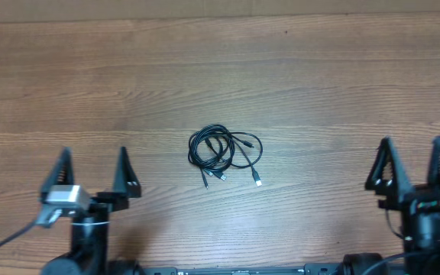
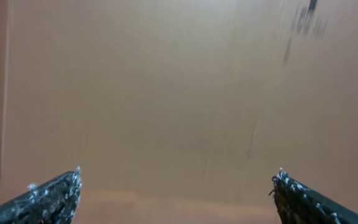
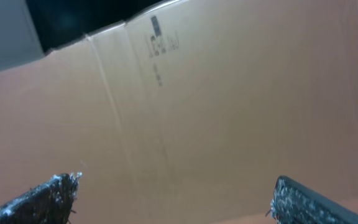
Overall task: Untangle cables
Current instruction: 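Raise both arms and move grippers toward the black cable bundle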
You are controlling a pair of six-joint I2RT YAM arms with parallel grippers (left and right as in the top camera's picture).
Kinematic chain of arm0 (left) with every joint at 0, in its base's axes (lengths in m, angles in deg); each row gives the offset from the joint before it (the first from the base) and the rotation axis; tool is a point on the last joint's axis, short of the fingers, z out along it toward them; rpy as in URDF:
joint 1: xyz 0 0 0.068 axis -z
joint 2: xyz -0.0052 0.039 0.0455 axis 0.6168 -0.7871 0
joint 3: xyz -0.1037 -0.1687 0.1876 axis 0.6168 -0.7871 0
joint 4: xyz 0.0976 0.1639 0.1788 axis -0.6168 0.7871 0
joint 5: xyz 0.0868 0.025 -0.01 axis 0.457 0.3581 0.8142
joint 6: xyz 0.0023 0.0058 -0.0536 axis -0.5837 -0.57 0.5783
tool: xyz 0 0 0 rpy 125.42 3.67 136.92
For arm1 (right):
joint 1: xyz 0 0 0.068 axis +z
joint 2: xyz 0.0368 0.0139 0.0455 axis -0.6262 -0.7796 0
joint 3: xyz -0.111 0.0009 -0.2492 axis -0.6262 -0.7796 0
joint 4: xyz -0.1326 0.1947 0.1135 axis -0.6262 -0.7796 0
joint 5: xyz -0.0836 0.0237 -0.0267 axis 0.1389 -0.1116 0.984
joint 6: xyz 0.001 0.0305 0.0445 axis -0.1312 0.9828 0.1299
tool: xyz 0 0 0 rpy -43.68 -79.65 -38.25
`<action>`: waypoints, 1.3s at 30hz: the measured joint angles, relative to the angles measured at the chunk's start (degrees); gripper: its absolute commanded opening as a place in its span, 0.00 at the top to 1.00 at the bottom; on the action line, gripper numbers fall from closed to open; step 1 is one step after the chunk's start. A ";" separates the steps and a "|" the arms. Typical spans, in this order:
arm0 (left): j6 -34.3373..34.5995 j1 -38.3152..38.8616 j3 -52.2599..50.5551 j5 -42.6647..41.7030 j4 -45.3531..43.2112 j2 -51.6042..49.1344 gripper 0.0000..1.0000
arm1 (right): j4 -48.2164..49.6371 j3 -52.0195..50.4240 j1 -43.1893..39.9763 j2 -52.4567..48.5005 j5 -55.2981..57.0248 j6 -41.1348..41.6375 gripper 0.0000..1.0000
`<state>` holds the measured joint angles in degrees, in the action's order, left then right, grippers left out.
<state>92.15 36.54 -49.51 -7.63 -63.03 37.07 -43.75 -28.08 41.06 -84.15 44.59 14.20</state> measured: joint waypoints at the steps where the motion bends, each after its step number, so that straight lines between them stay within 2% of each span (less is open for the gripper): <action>1: 0.02 0.00 3.17 0.00 0.59 -2.16 0.00 | -2.78 3.76 0.00 -2.84 0.42 -0.48 0.00; 7: 0.00 0.00 26.21 -4.70 5.68 -22.84 0.00 | -17.07 27.02 0.00 -25.09 1.16 -3.50 0.00; 10: -0.09 0.00 38.91 -8.94 11.67 -35.63 0.00 | -23.91 37.62 0.00 -36.37 0.94 -6.12 0.00; 15: -1.95 0.00 58.58 -13.60 29.55 -56.50 0.01 | -37.94 52.76 0.00 -53.55 0.94 -9.53 0.00; 18: -2.78 0.00 66.47 -16.09 39.01 -67.71 0.01 | -45.40 57.27 0.00 -62.12 0.90 -10.36 0.00; 20: -3.04 0.00 69.00 -19.06 42.99 -74.42 0.00 | -48.76 57.68 0.00 -66.73 0.90 -10.71 0.00; 25: -3.15 -0.07 69.53 -30.01 45.88 -86.44 0.00 | -56.08 57.64 0.00 -76.08 -0.68 -11.15 0.00; 29: -3.37 0.11 69.55 -40.44 47.78 -93.50 0.01 | -57.35 57.64 0.00 -79.80 -2.60 -11.34 0.00; 31: -6.34 0.87 69.55 -43.74 49.35 -96.04 0.00 | -57.42 57.64 0.00 -79.87 -2.95 -11.34 0.00; 34: -10.51 4.17 69.57 -41.77 52.35 -98.05 0.00 | -57.96 57.64 0.00 -79.54 -3.41 -11.37 0.00; 39: -13.73 16.39 69.66 -22.93 55.34 -98.31 0.00 | -59.69 57.64 0.00 -79.54 -4.11 -11.85 0.00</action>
<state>78.42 52.93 20.15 -30.56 -7.69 -61.25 -103.44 29.56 41.06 -163.69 40.49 2.35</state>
